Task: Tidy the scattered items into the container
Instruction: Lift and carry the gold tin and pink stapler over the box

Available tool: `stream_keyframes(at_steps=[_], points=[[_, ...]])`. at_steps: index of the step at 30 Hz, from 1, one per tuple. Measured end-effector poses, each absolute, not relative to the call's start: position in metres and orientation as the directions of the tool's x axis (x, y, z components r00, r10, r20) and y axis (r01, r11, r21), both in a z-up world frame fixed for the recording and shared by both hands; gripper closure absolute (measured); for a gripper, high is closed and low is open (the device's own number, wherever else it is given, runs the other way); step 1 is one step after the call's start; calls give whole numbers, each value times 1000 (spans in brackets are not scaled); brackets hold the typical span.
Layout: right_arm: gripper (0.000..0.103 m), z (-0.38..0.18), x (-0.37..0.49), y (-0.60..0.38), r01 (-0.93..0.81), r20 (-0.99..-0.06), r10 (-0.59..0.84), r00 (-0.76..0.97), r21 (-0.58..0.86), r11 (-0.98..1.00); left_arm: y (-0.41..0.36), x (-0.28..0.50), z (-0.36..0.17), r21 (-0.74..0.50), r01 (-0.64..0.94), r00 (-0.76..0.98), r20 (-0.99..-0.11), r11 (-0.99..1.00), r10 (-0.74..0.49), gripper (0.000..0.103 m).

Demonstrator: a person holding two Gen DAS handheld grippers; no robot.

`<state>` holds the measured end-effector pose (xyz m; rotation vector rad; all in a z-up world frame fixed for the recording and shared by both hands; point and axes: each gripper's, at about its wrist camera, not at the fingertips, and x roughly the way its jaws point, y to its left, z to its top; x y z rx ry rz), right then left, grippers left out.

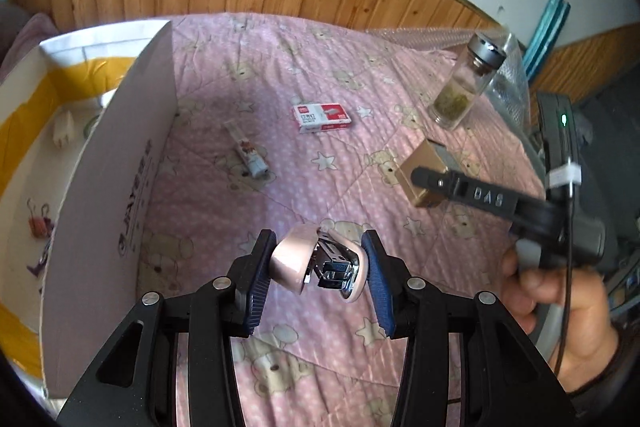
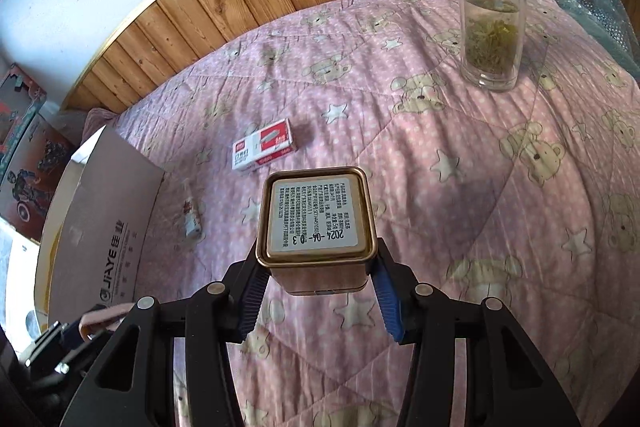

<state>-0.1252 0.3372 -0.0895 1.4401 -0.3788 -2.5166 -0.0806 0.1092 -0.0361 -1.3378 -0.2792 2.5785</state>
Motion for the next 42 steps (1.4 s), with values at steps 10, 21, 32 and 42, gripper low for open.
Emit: stream_keyframes(at_steps=[10, 21, 32, 42], points=[[53, -94, -81, 325, 81, -822, -308, -479, 308, -948, 87, -50, -25, -309, -88, -577, -759, -947, 301, 57], [53, -94, -34, 308, 107, -827, -324, -459, 311, -944, 72, -23, -8, -346, -83, -604, -728, -934, 323, 57], [53, -68, 6, 275, 201, -811, -355, -465, 294, -935, 57, 3, 9, -386, -76, -634, -693, -919, 343, 57], [53, -24, 31, 229, 341, -769, -401, -498, 251, -906, 32, 23, 24, -427, -56, -673, -651, -902, 350, 57]])
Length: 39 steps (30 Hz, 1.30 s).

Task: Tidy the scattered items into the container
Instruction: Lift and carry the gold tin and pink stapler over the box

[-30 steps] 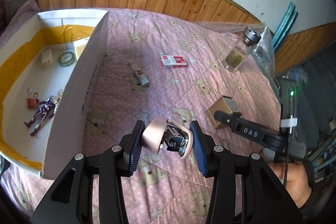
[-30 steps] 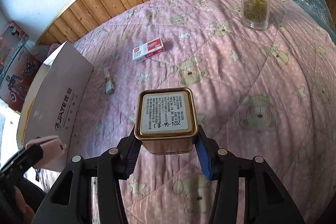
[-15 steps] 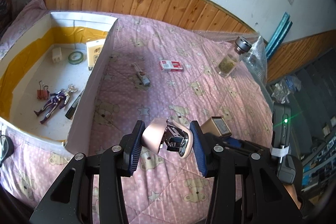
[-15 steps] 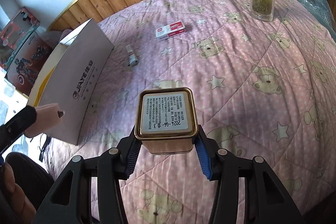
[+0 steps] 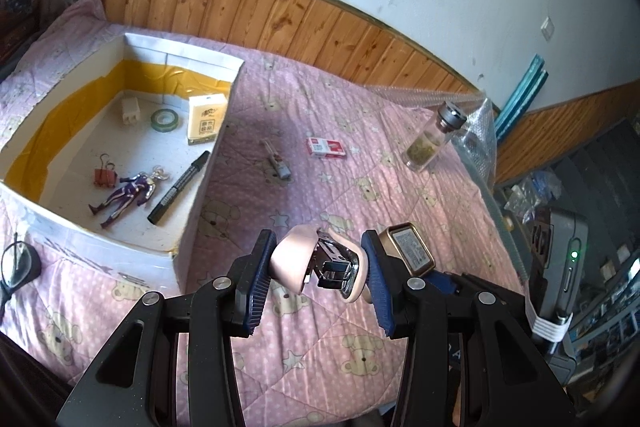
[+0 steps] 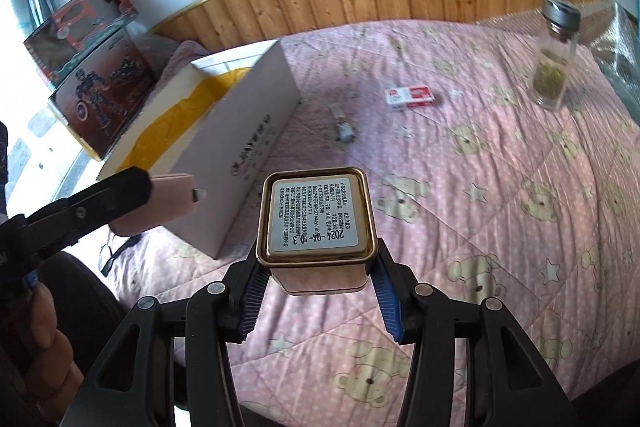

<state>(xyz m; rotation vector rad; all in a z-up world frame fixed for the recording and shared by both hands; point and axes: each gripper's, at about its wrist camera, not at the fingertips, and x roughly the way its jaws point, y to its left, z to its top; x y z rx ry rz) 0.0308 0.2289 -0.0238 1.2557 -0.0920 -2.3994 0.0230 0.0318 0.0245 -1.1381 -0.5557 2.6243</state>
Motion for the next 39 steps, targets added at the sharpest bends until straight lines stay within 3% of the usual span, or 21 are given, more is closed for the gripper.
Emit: stream_keyframes(at_steps=[39], points=[[53, 50, 25, 103, 587, -709, -513, -484, 172, -791, -95, 13, 57, -516, 65, -773, -568, -854, 284, 57]])
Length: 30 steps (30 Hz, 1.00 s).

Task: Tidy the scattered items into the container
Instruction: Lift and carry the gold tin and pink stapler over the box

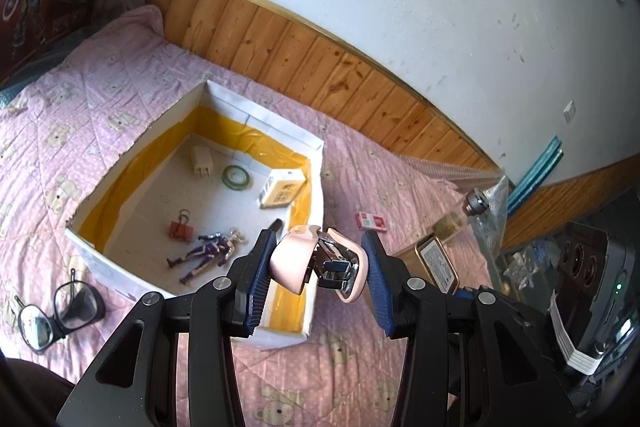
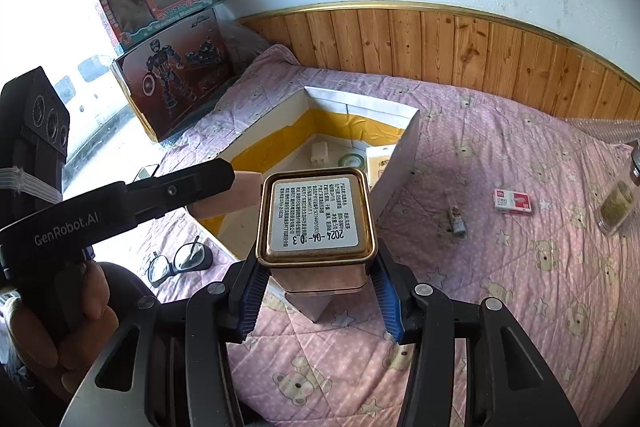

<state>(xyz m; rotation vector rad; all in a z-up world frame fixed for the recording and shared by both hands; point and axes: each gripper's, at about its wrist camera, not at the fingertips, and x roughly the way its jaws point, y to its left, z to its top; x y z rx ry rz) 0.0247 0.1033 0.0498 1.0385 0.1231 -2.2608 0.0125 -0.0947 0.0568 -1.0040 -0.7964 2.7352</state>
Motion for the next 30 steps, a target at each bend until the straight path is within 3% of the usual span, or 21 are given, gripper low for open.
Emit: stream_keyframes(at_steps=[30], points=[[53, 49, -25, 59, 612, -723, -520, -455, 170, -772, -143, -65, 49, -543, 120, -745, -603, -831, 286, 57]])
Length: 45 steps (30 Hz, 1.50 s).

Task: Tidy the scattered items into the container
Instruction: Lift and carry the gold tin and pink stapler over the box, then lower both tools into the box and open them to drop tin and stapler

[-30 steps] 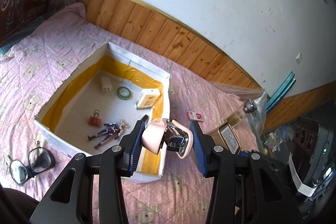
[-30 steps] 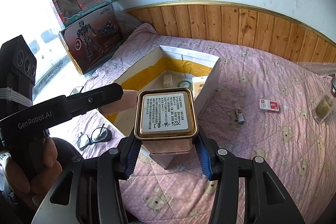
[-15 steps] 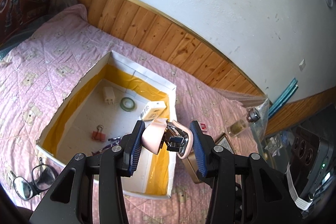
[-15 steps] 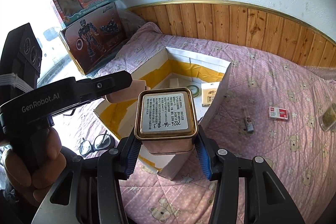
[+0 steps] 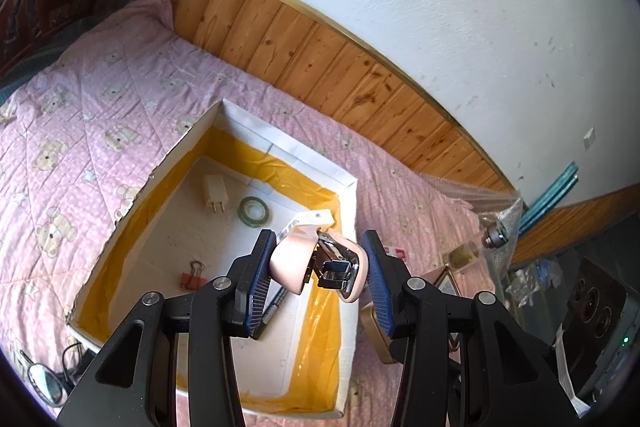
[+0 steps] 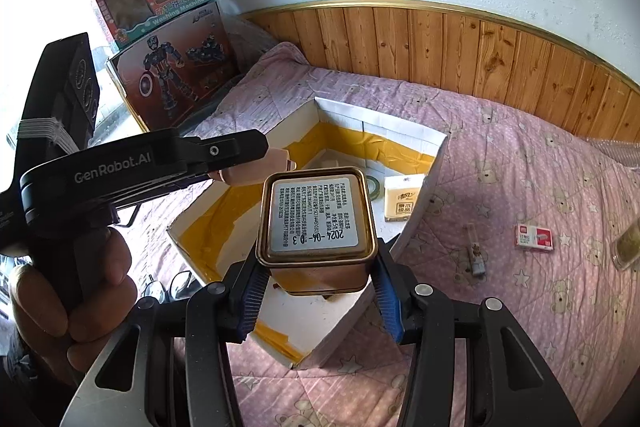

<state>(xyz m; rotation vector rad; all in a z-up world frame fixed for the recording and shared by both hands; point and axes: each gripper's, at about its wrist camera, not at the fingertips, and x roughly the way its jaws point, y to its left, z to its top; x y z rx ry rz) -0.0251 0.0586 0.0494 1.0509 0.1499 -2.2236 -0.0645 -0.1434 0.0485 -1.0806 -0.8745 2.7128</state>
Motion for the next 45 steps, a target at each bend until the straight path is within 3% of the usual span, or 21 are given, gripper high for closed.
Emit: stream_keyframes(at_steps=[26, 45], points=[[53, 27, -74, 8, 659, -782, -507, -363, 170, -733, -185, -109, 1, -556, 215, -632, -706, -803, 319, 57], [53, -1, -114, -28, 697, -861, -427, -275, 127, -705, -195, -125, -24, -493, 299, -570, -779, -817, 261, 57]])
